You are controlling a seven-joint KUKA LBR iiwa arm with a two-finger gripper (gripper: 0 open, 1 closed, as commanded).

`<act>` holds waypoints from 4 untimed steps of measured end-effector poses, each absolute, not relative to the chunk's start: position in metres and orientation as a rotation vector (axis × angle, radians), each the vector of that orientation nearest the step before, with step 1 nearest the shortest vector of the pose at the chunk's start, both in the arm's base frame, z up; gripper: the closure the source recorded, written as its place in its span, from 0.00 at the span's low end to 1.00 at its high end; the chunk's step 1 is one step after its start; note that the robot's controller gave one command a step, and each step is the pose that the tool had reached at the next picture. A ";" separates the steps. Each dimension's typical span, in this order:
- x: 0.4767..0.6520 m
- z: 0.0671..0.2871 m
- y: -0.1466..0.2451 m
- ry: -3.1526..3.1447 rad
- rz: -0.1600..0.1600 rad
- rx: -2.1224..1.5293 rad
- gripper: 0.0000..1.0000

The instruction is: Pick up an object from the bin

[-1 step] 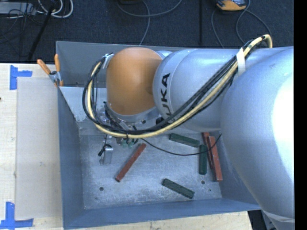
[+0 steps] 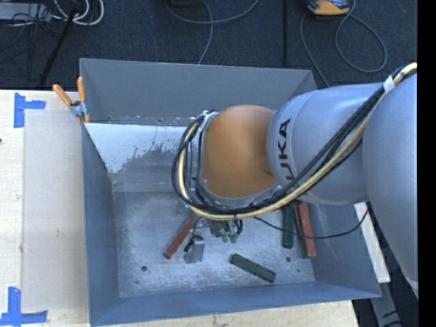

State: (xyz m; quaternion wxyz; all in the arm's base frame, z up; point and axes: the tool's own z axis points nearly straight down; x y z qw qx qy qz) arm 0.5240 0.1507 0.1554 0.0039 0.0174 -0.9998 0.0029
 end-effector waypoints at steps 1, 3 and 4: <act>0.527 0.068 0.132 -3.032 0.000 0.800 0.00; 0.543 0.190 0.127 -3.072 0.000 0.700 1.00; 0.544 0.228 0.085 -3.075 0.001 0.666 1.00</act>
Offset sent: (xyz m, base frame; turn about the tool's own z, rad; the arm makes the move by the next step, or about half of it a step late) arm 0.0048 -0.0182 -0.0854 -0.4830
